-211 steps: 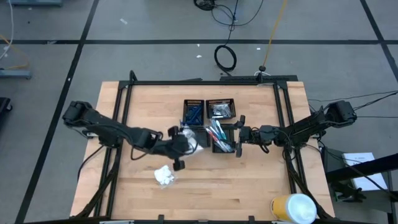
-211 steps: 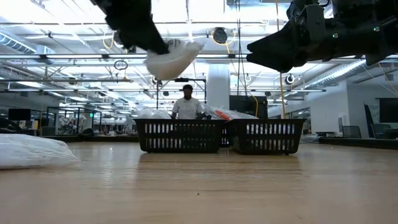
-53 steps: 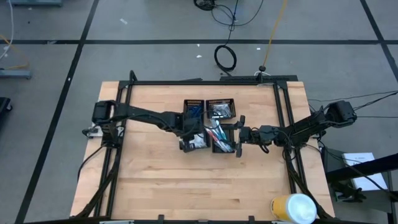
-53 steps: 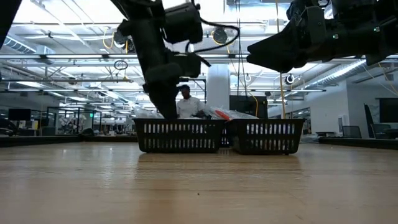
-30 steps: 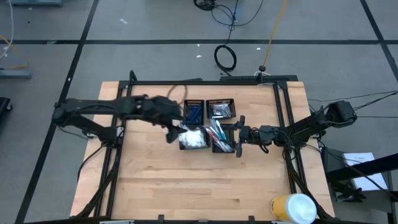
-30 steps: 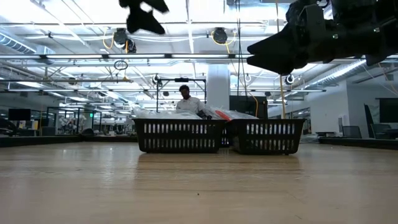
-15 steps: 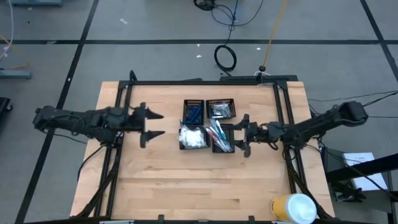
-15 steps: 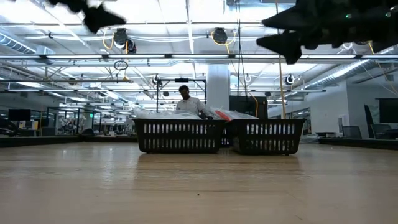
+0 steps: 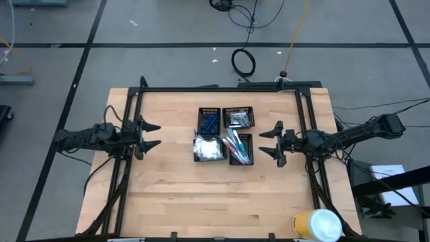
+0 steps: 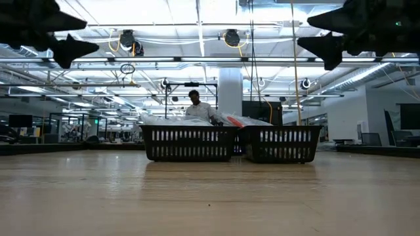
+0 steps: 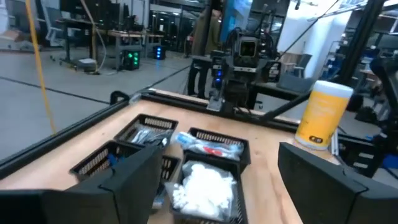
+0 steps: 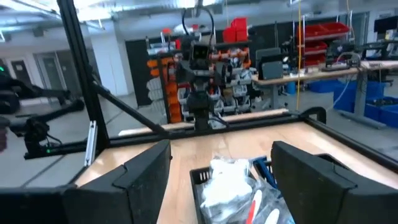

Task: Pick & Place Travel size toiletries
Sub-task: Return to Home Position

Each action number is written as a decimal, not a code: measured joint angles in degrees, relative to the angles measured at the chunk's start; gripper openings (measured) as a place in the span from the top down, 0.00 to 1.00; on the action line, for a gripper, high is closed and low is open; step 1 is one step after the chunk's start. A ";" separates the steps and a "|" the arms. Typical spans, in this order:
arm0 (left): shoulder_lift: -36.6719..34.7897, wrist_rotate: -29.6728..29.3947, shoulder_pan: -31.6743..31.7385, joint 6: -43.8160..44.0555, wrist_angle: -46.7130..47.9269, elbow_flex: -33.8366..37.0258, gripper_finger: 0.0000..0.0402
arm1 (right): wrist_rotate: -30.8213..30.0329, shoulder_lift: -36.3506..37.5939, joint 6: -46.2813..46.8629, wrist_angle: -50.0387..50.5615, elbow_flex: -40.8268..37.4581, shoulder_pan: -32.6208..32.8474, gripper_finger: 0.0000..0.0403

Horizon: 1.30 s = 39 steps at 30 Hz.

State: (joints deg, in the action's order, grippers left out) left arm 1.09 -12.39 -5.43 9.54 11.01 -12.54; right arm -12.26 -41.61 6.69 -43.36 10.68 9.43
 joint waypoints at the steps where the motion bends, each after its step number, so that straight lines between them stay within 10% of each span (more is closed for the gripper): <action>1: -1.01 -0.67 -0.02 -0.03 0.97 0.37 0.22 | 0.05 0.88 -0.01 -0.63 -0.63 -0.02 0.35; 39: 0.41 -4.15 0.09 -0.50 -7.72 9.52 0.21 | 0.52 5.59 -3.37 -0.93 -9.79 0.02 0.35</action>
State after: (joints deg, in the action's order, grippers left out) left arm 1.50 -16.55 -5.34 9.04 3.29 -3.03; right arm -11.74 -36.02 3.32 -44.29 0.89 9.45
